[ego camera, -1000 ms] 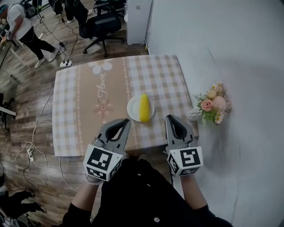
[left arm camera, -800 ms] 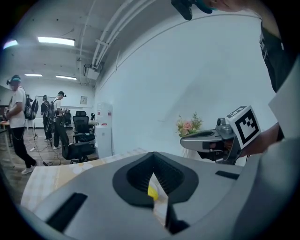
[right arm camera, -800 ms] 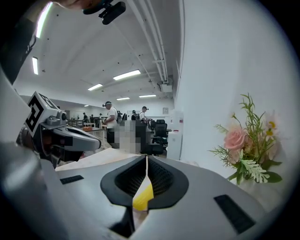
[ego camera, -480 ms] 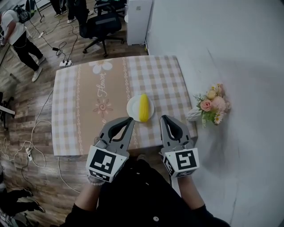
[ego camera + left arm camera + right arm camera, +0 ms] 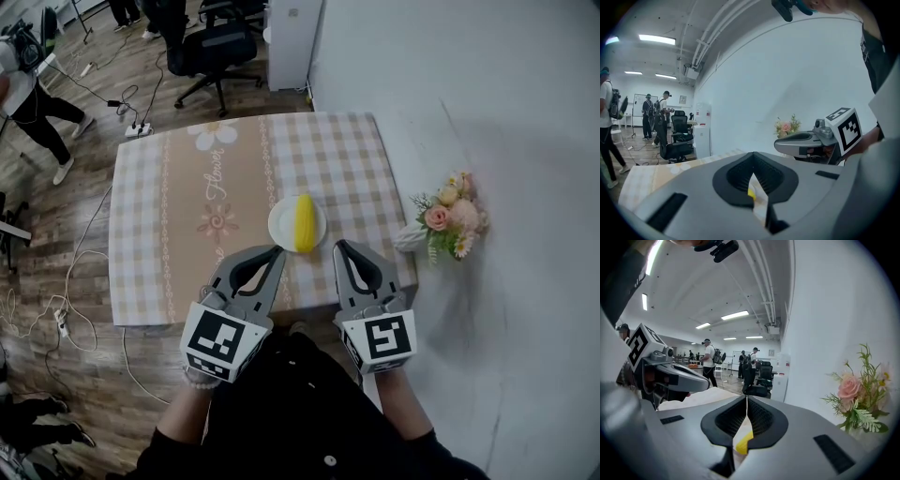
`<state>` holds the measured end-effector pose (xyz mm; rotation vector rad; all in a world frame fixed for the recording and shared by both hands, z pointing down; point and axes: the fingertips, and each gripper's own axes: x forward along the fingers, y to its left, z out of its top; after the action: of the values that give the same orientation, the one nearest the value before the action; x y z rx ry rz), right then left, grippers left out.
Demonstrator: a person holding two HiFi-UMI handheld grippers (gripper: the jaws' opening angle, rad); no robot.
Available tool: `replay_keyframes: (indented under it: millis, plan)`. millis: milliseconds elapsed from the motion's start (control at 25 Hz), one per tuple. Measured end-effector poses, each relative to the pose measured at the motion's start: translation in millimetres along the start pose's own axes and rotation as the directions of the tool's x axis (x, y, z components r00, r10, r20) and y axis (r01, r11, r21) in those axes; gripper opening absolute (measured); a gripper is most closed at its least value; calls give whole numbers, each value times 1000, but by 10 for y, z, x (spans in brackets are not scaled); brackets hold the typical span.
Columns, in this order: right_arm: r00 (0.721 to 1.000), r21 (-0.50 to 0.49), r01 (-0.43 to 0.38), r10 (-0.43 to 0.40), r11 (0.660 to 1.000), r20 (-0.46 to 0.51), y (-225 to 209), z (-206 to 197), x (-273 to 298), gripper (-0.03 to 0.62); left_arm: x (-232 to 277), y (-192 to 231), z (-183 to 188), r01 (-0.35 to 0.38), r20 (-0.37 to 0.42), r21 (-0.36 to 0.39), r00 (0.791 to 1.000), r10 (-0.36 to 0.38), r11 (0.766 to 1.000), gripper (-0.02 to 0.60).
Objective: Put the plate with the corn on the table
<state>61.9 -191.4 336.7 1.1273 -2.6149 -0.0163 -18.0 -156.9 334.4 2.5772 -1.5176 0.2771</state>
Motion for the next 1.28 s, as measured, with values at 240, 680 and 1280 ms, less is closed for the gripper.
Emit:
replay_keyframes:
  millis: [240, 680, 1280]
  plan:
    - [1000, -22, 7, -7, 1000, 8, -17, 19, -15, 44, 8, 13, 27, -12, 10, 11, 1000, 12, 1000, 14]
    - [1000, -75, -14, 14, 997, -4, 74, 100, -11, 43, 6, 47, 6, -35, -1, 26, 999, 35, 999, 14]
    - [1000, -56, 14, -13, 998, 22, 12, 162, 15, 44, 25, 63, 27, -30, 1, 46, 1000, 30, 998, 14]
